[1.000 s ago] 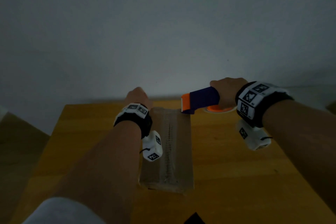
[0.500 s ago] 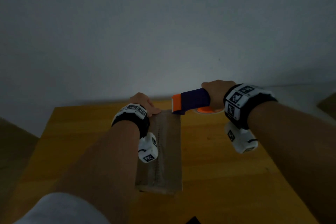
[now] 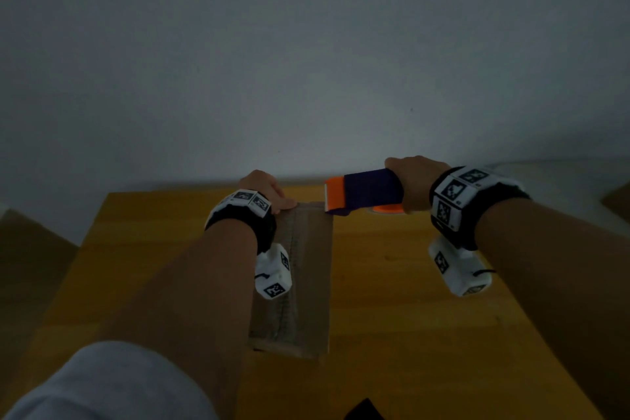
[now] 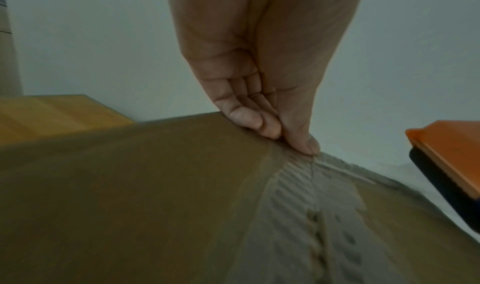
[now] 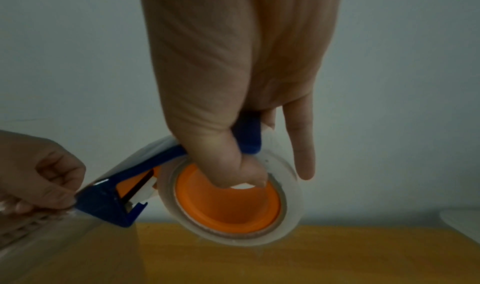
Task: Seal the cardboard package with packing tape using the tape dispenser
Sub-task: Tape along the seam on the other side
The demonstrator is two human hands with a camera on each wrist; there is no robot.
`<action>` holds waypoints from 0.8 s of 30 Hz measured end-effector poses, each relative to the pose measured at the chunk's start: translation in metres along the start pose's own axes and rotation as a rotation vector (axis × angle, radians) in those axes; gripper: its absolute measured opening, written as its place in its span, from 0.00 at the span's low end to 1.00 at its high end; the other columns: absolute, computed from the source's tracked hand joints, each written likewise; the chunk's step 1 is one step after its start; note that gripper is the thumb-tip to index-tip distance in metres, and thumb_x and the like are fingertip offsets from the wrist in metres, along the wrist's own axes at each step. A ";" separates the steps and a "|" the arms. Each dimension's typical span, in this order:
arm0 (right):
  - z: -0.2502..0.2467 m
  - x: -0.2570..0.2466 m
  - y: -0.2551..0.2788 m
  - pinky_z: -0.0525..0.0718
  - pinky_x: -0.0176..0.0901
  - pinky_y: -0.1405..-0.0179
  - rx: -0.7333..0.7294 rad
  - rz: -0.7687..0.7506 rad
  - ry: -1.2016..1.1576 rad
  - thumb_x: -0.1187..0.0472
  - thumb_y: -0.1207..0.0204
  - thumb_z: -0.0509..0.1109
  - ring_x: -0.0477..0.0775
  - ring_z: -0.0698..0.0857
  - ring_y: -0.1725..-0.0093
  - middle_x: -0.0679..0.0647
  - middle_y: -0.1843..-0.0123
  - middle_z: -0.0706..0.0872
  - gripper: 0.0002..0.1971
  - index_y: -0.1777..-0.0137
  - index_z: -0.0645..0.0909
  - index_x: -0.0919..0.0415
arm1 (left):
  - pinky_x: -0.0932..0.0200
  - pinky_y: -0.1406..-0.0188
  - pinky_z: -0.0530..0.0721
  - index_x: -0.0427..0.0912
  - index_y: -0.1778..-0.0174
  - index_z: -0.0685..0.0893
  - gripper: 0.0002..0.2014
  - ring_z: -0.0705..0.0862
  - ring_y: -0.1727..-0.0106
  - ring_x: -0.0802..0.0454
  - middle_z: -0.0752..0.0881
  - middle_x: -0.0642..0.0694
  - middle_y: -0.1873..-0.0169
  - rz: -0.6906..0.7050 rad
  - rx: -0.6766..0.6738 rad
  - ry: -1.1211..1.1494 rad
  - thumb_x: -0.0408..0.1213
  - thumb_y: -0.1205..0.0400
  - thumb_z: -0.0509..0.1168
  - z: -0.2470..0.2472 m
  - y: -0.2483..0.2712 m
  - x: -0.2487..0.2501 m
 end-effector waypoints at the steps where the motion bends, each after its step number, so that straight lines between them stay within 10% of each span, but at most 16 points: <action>1: 0.002 0.000 -0.001 0.82 0.51 0.41 -0.028 0.012 0.034 0.50 0.29 0.75 0.62 0.83 0.39 0.60 0.36 0.82 0.31 0.30 0.69 0.60 | 0.56 0.51 0.87 0.45 0.73 0.81 0.15 0.87 0.58 0.48 0.87 0.44 0.66 -0.003 0.002 -0.002 0.48 0.28 0.76 0.000 0.000 0.000; 9: 0.007 0.008 0.003 0.85 0.51 0.46 -0.070 -0.027 0.080 0.62 0.30 0.76 0.60 0.85 0.43 0.60 0.41 0.84 0.24 0.36 0.71 0.61 | 0.58 0.55 0.85 0.40 0.66 0.86 0.14 0.86 0.61 0.50 0.84 0.50 0.75 -0.013 -0.026 0.004 0.48 0.27 0.75 0.000 0.003 0.002; 15: 0.006 0.017 0.006 0.82 0.52 0.44 -0.009 0.011 0.010 0.42 0.31 0.74 0.63 0.84 0.41 0.59 0.38 0.83 0.34 0.30 0.69 0.58 | 0.50 0.46 0.89 0.35 0.57 0.89 0.16 0.90 0.50 0.42 0.91 0.38 0.58 0.001 -0.032 0.009 0.48 0.27 0.76 -0.001 0.005 0.005; 24: 0.015 0.017 0.009 0.87 0.56 0.46 -0.094 0.003 0.128 0.63 0.32 0.77 0.60 0.86 0.46 0.59 0.44 0.84 0.24 0.40 0.70 0.60 | 0.51 0.46 0.89 0.38 0.66 0.86 0.14 0.88 0.56 0.45 0.88 0.40 0.63 0.010 -0.024 0.013 0.47 0.26 0.75 -0.001 0.006 0.005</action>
Point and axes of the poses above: each hand's wrist, its own y-axis away from the middle knuckle, its own z-axis out of the palm, x = y × z, the point moved 10 cm from there along -y, towards the middle knuckle
